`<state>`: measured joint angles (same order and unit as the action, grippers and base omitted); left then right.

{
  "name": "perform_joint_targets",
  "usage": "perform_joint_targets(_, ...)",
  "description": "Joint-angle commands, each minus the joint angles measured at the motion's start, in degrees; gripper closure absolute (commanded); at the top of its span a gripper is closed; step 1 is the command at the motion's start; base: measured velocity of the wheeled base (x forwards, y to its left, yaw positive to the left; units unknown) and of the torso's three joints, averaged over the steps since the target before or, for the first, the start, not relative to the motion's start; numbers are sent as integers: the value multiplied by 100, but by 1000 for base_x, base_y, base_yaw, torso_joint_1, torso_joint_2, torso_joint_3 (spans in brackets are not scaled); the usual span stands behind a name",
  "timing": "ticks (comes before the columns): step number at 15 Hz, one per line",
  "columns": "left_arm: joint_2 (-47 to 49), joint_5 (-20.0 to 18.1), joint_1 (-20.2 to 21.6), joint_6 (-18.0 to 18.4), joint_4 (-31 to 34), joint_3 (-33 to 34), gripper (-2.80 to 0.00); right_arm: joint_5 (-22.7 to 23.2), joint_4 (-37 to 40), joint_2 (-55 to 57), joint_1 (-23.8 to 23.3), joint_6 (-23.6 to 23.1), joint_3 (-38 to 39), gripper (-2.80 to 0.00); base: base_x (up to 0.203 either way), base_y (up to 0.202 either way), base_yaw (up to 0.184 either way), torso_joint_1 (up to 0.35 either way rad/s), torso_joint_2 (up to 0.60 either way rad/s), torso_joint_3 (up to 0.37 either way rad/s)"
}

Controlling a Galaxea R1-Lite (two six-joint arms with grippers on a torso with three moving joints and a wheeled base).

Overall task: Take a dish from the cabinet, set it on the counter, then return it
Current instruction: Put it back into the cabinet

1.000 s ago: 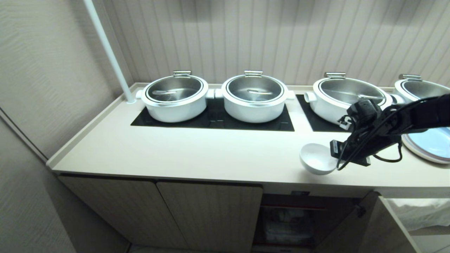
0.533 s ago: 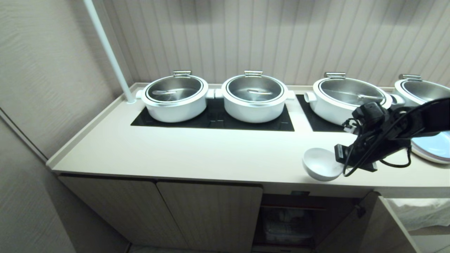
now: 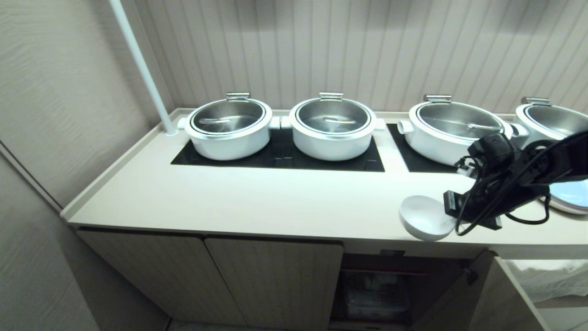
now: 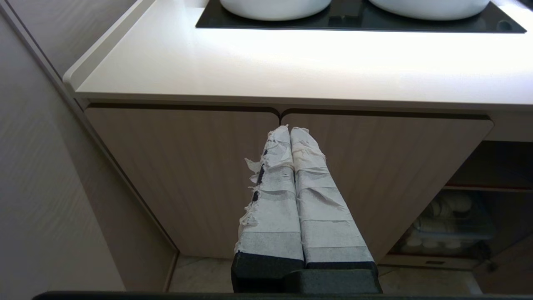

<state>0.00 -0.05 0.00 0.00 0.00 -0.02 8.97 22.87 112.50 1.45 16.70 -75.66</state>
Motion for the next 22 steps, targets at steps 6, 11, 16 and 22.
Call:
perform_joint_targets(6, 0, 5, 0, 0, 0, -2, 0, -1, 7, -348, -1, 16, 363, 0, 0, 0, 0, 0, 0, 0)
perform_joint_targets(11, 0, 1, 0, 0, 0, -6, 0, -1, 16, -596, -4, 17, 564, 0, 0, 0, 0, 0, 0, 0)
perform_joint_targets(16, 0, 5, 0, 0, 0, -2, 0, -4, -1, -1166, 16, -39, 1166, 0, 0, 0, 0, 0, 0, 0)
perform_joint_targets(22, 0, 3, 0, 0, 0, 2, 0, -1, -222, -2275, 31, -378, 2459, 0, 0, 0, 0, 0, 0, 0)
